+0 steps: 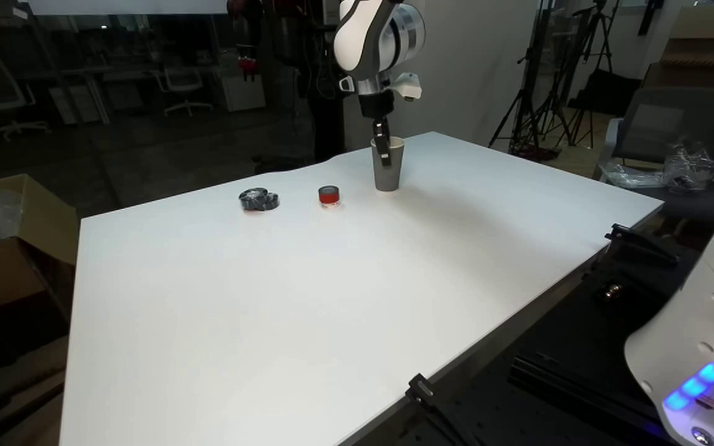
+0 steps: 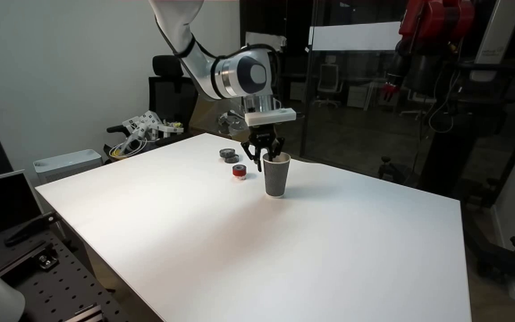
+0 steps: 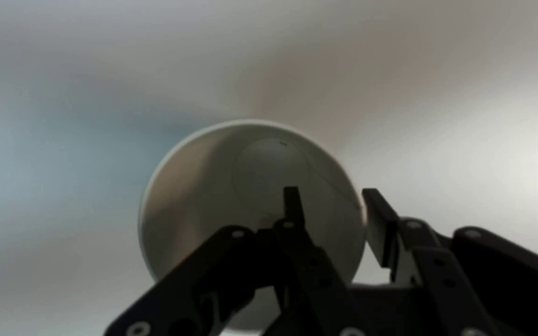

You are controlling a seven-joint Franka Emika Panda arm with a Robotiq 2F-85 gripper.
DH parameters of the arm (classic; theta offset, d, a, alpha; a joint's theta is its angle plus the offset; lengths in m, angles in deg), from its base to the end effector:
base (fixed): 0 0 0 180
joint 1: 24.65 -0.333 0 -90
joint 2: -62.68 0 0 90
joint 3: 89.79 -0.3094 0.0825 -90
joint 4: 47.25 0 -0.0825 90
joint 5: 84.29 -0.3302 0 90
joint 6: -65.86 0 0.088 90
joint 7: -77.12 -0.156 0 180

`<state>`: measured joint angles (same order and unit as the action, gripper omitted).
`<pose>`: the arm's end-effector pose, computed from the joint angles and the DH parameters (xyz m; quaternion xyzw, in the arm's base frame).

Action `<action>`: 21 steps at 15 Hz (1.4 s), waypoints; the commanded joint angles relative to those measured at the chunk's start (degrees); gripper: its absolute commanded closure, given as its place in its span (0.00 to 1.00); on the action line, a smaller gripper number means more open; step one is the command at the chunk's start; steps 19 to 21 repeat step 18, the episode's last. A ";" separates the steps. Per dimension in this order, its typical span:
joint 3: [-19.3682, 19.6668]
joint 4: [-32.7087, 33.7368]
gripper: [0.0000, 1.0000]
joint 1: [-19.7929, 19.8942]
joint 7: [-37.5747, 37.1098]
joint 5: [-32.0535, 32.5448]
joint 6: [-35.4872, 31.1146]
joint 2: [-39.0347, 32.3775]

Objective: Move the cup backward

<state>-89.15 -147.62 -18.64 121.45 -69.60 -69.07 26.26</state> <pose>0.6148 -0.0836 0.1912 0.9082 0.4079 -0.0544 0.0763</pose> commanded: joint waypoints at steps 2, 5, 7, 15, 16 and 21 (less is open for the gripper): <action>-0.19 0.47 0.25 0.40 -0.21 0.69 -0.89 0.67; 0.16 -0.55 0.03 0.14 -1.15 0.83 -1.60 2.42; -0.06 -1.39 0.00 0.39 -1.04 0.32 -1.57 4.07; -0.06 -1.99 0.00 0.57 -0.82 0.01 0.15 8.24; -0.08 -2.01 0.00 0.56 -0.75 0.01 0.14 8.30; -0.13 -2.03 0.00 0.57 -0.76 0.02 0.00 7.68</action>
